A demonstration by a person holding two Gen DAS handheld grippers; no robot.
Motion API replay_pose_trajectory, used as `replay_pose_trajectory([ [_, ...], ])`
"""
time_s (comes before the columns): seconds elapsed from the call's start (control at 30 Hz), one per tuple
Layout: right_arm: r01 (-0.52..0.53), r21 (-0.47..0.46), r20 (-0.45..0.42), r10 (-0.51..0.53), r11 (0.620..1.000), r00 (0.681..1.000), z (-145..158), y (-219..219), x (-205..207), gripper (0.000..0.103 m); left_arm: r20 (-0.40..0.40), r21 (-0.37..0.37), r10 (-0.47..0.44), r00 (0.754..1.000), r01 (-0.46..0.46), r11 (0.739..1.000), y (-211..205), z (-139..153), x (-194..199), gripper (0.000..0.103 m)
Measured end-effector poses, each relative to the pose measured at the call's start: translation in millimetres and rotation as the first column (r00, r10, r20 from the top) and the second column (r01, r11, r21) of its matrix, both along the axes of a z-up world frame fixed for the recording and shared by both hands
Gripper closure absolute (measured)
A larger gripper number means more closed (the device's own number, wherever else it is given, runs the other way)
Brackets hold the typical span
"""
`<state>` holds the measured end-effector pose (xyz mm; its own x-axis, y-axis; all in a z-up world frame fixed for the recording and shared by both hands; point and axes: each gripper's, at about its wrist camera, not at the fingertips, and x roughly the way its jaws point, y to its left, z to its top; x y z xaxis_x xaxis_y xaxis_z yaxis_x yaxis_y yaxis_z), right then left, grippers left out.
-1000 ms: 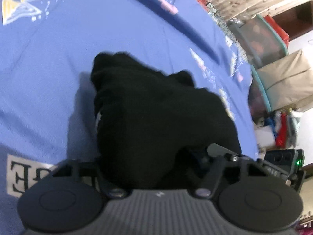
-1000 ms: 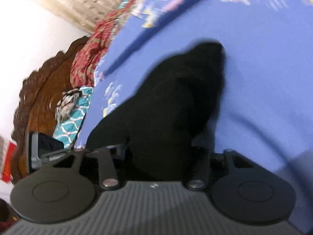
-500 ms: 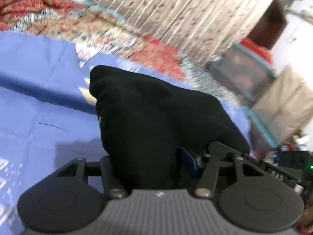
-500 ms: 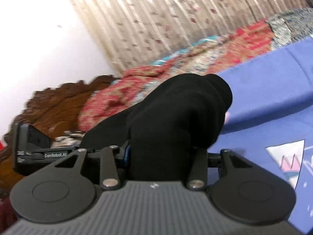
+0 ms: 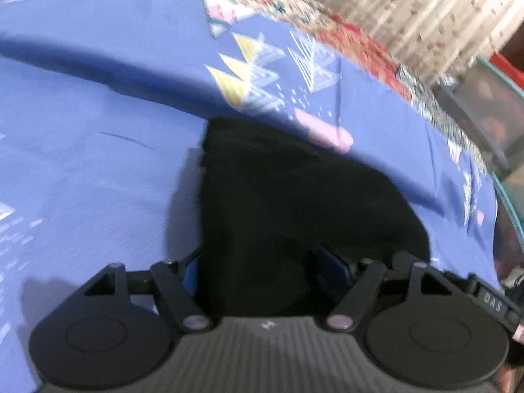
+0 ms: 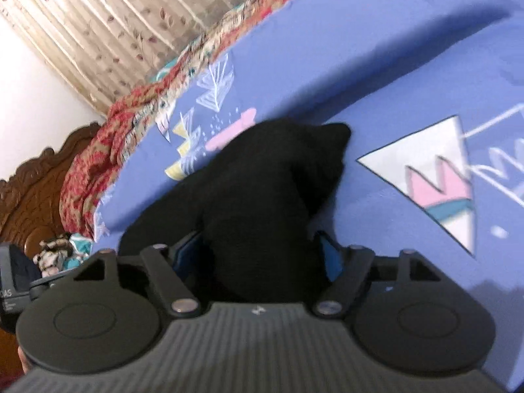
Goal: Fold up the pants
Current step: 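Lift the bundle with both grippers and set it down on the sheet, then open both grippers and pull them back from the folded pants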
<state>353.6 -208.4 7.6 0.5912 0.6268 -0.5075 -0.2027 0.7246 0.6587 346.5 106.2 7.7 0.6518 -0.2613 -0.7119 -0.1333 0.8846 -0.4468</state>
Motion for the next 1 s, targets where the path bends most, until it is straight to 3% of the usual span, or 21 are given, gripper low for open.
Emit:
replay_pose_trajectory([
  [0.13, 0.067, 0.014, -0.014, -0.067, 0.998, 0.998, 7, -12, -37, 0.026, -0.018, -0.003, 0.035, 0.999, -0.035, 0.999, 4, 20, -51, 0.031],
  [0.33, 0.094, -0.041, -0.068, -0.096, 0.995, 0.993, 24, -5, -117, 0.026, -0.075, 0.173, 0.007, 0.997, 0.006, 0.985, -35, 40, -142, 0.03],
  [0.53, 0.088, -0.161, -0.039, -0.096, 0.983, 0.995, 43, 1, -201, 0.026, -0.111, 0.274, 0.001, 0.994, 0.03, 0.961, -69, 56, -225, 0.03],
  [0.63, 0.089, -0.174, -0.028, -0.095, 0.981, 0.995, 49, 7, -237, 0.024, -0.099, 0.299, -0.002, 0.995, 0.032, 0.954, -80, 67, -261, 0.03],
  [0.83, 0.079, -0.223, 0.023, -0.076, 0.972, 0.997, 59, 17, -294, 0.022, -0.041, 0.367, 0.003, 0.999, 0.012, 0.93, -98, 86, -317, 0.016],
  [1.0, 0.087, -0.229, 0.04, -0.08, 0.97, 0.996, 58, 20, -312, 0.022, -0.015, 0.392, 0.003, 1.0, 0.003, 0.92, -108, 91, -351, 0.013],
])
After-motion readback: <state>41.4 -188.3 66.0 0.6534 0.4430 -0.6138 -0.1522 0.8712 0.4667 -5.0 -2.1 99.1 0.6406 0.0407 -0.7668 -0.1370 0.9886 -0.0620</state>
